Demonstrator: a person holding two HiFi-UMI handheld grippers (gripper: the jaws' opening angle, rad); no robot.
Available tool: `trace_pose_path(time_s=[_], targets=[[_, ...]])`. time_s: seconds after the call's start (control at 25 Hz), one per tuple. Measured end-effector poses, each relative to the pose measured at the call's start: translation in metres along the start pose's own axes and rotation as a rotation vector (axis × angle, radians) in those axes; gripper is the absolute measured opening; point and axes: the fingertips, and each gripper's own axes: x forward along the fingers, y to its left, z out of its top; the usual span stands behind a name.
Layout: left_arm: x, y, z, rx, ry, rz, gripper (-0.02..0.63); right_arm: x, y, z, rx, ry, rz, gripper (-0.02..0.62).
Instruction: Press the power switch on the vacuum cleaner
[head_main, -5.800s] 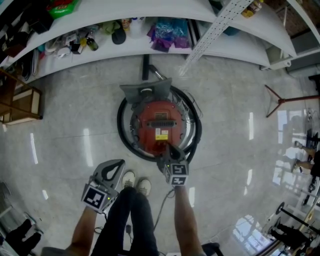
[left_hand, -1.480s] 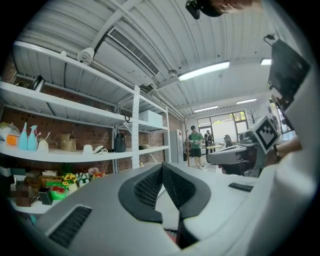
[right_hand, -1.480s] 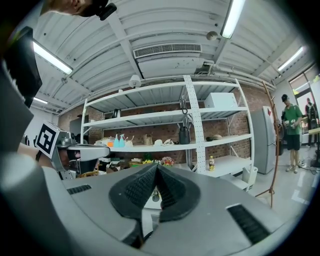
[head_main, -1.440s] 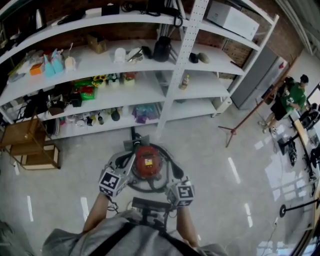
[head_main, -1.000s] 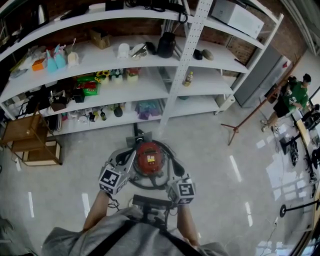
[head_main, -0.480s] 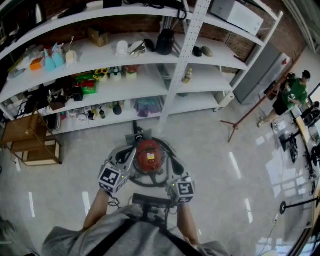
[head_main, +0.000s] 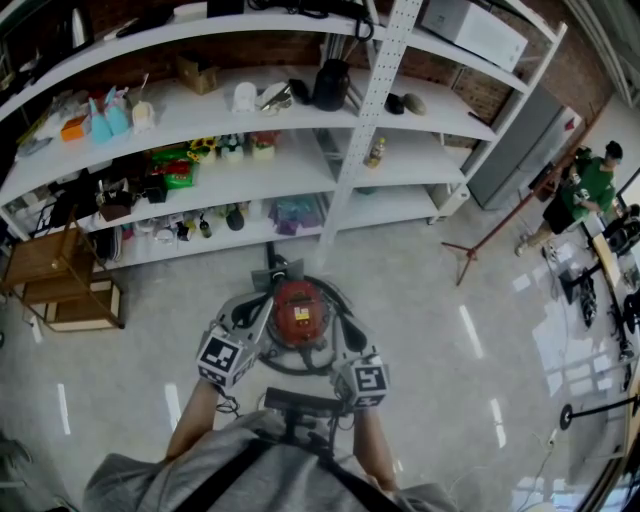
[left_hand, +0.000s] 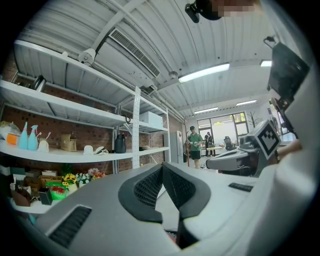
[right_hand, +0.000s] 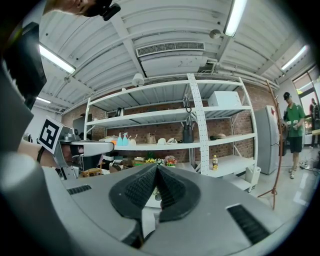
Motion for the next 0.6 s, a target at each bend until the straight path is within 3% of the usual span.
trace_pose_path(time_s=[0.24,0.4,0.6], targets=[[-0.0012,-0.0045,0.0026,-0.030,0.002,0.017,0.008,-0.0031,-0.0011,-0.0017,0.001,0.002,0.005,0.002],[-0.0020,-0.0047,-0.0024,0.000,0.005,0.005,0.008,-0.0044,-0.0002,-0.0032,0.000,0.000,0.006,0.002],[-0.0014,-0.0055,-0.0009,-0.041,0.001,0.011,0.008,-0.0051,0.0000,-0.0039,-0.008,0.006,0.008,0.002]])
